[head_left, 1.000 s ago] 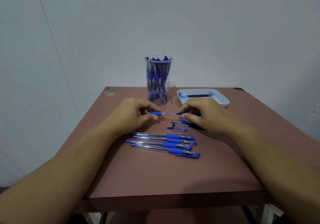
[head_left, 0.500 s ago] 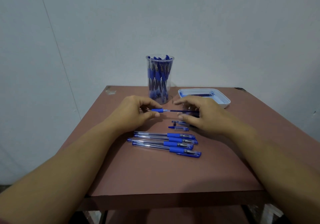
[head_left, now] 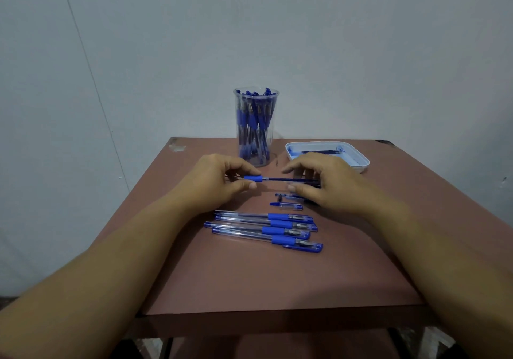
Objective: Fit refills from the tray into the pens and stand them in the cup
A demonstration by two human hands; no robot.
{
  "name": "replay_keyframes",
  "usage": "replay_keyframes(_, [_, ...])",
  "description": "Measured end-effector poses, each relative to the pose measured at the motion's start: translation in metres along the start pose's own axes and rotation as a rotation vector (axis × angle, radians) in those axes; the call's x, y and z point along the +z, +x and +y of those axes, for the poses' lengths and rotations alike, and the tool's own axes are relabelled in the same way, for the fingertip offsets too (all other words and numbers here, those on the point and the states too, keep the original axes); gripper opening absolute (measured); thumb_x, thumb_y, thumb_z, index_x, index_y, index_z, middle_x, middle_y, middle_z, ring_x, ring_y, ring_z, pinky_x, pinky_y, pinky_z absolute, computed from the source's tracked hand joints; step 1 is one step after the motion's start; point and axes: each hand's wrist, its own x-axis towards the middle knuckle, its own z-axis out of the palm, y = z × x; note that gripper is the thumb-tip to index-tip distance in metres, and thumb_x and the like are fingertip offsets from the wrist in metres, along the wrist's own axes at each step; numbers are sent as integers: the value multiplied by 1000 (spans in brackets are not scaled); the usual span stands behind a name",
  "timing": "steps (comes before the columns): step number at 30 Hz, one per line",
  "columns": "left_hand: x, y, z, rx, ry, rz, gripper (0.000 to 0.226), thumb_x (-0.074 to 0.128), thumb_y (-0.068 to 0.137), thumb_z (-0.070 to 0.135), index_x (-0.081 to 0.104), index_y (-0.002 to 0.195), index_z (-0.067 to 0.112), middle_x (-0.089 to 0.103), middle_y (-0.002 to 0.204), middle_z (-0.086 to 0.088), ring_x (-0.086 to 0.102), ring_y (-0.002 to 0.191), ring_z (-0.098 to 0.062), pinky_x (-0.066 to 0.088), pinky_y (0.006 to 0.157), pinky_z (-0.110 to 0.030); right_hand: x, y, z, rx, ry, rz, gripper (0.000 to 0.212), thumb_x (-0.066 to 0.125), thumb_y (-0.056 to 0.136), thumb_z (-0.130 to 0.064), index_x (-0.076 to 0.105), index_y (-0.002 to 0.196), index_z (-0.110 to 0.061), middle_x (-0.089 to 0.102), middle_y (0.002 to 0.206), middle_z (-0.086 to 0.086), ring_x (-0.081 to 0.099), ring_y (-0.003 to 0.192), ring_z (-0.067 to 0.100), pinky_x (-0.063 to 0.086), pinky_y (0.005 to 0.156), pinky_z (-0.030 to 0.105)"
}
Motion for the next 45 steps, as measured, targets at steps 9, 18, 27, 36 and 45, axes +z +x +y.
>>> replay_keyframes(9, [1,0,-1,1,13,1,22,78,81,27,73,98,40,72,90,17,64,85,-3,50,74,-14,7,2,-3,-7,-1,16,12,65,92,-22,66,95,-34,59,90,-20,55,86,-1,43,71,10])
replay_keyframes(18, [0,0,1,-4,0,5,21,77,82,27,72,96,42,70,88,19,62,83,0,46,70,-9,3,0,0,32,-13,21,11,68,90,-24,63,93,-33,62,88,-14,56,83,2,43,68,13])
replay_keyframes(27, [0,0,-1,-3,-5,8,20,77,82,26,74,97,39,72,88,17,64,84,1,47,73,-8,7,1,-3,9,20,-4,26,62,94,-25,64,116,-38,58,89,-18,53,84,-3,40,72,8])
replay_keyframes(36, [-1,1,-1,-9,-5,7,20,77,82,26,74,96,39,72,88,16,64,83,1,47,73,-8,11,5,-5,11,61,-8,22,65,92,-26,67,112,-36,58,91,-19,53,85,-2,41,73,8])
replay_keyframes(45, [-4,2,-2,-29,58,51,20,76,84,26,75,102,34,72,91,16,65,85,-2,47,74,-6,10,8,1,24,-32,-154,16,70,87,-36,69,102,-41,56,96,-16,49,97,-3,39,81,13])
